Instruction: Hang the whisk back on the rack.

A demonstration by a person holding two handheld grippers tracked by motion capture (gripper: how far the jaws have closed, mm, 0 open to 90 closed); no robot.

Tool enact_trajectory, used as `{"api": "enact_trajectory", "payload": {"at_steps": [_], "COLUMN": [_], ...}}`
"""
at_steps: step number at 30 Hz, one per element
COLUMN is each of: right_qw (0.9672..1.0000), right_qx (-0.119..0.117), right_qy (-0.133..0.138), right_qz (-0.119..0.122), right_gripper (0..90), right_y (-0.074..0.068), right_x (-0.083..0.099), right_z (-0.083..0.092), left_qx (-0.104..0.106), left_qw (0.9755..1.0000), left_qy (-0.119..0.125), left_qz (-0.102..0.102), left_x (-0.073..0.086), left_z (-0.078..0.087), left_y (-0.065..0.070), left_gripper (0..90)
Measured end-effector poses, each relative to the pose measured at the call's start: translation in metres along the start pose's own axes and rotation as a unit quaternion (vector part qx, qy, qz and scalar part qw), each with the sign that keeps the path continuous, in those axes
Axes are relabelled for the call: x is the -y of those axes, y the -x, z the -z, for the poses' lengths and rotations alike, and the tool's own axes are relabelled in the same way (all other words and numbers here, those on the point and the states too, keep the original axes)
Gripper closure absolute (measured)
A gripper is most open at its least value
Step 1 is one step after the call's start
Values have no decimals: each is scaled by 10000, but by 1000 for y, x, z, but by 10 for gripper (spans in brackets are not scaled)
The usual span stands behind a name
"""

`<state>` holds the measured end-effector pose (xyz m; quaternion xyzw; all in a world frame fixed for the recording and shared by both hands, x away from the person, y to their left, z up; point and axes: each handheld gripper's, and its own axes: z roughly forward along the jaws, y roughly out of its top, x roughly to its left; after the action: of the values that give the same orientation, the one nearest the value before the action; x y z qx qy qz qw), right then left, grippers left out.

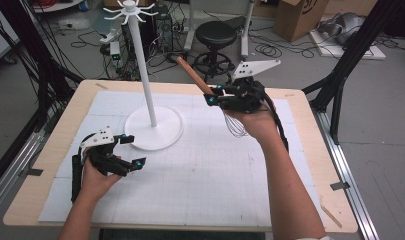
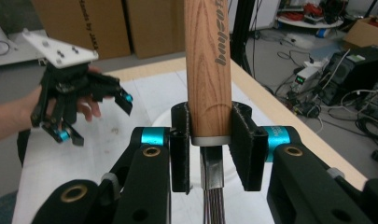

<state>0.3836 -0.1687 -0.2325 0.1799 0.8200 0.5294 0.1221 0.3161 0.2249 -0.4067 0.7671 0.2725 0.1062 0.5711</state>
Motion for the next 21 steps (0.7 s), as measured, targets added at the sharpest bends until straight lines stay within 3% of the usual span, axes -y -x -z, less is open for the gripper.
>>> {"api": "enact_trajectory", "payload": {"at_steps": [21], "right_qw": [9991], "right_qx": [127], "right_qy": [392], "right_qz": [35], "right_gripper": [713], "right_y": [16], "right_x": [-45], "right_z": [-7], "left_qx": [4], "left_qw": [10000], "left_qy": [1], "left_qz": [-24], "left_x": [0], "left_z": [2], "left_y": [1], "left_gripper": [16]}}
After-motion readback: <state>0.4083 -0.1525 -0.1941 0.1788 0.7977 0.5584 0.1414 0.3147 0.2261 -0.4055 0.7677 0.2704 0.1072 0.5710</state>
